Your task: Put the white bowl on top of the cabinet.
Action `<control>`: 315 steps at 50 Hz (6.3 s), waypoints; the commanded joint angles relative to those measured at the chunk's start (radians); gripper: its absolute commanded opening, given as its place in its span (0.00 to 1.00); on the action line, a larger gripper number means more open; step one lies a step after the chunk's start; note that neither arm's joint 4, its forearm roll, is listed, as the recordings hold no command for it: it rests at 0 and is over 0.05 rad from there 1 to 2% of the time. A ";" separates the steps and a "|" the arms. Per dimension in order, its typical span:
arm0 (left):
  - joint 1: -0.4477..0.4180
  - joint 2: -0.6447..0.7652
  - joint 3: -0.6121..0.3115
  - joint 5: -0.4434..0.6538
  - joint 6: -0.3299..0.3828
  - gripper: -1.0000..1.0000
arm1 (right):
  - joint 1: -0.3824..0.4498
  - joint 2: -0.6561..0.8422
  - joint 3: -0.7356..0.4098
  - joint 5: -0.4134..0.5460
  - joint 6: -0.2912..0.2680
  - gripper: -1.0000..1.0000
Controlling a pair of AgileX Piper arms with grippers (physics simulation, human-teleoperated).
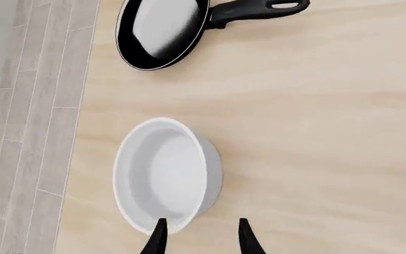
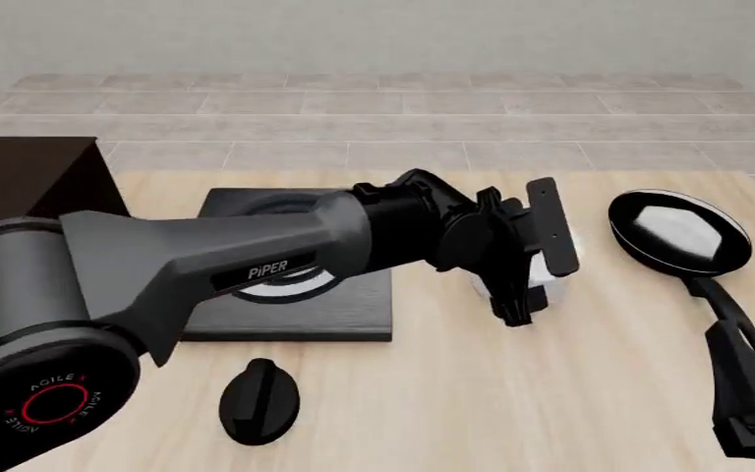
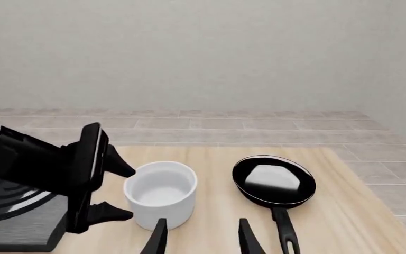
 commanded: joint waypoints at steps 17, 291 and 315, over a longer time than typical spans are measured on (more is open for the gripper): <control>0.020 0.125 -0.161 0.066 -0.033 1.00 | 0.000 -0.002 -0.001 0.002 0.000 1.00; 1.249 -0.523 0.594 -0.156 -0.248 0.00 | 0.000 0.004 0.000 -0.004 0.000 1.00; 1.227 -0.548 0.579 -0.141 -0.212 1.00 | 0.000 0.004 0.000 -0.004 0.000 1.00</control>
